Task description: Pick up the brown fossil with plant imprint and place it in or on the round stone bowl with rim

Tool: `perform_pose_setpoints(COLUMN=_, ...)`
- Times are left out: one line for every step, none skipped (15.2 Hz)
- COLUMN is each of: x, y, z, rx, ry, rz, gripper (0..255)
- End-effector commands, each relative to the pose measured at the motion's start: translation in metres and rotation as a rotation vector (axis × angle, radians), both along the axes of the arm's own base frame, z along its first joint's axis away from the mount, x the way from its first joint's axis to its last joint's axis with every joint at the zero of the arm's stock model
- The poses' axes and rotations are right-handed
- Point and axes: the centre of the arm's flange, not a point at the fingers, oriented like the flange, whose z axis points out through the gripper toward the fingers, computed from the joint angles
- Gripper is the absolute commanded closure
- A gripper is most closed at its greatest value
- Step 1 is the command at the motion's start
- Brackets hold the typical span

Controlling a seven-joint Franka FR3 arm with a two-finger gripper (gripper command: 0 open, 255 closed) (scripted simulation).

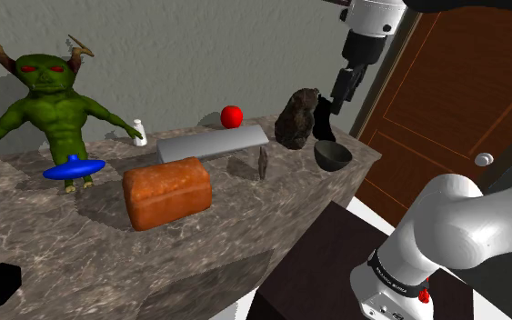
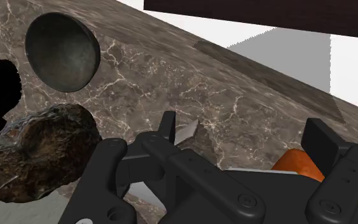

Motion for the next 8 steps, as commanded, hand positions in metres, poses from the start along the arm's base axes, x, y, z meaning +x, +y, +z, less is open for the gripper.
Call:
perform_pose_setpoints(x=0.000, y=0.000, z=0.000, rx=0.000, ry=0.000, rz=0.000, gripper=0)
perform_pose_setpoints(x=0.009, y=-0.001, z=-0.010, rx=0.006, ry=0.000, rz=-0.028, gripper=0)
perform_pose_setpoints(x=0.019, y=-0.003, z=-0.019, rx=0.012, ry=0.001, rz=-0.057, gripper=0)
perform_pose_setpoints(x=0.028, y=-0.005, z=-0.029, rx=0.018, ry=0.001, rz=-0.085, gripper=0)
perform_pose_setpoints(x=0.037, y=-0.007, z=-0.039, rx=0.024, ry=0.001, rz=-0.113, gripper=0)
perform_pose_setpoints(x=0.047, y=-0.009, z=-0.048, rx=0.031, ry=0.001, rz=-0.142, gripper=0)
perform_pose_setpoints(x=0.056, y=-0.012, z=-0.058, rx=0.037, ry=0.002, rz=-0.170, gripper=0)
perform_pose_setpoints(x=0.065, y=-0.015, z=-0.068, rx=0.043, ry=0.002, rz=-0.198, gripper=0)
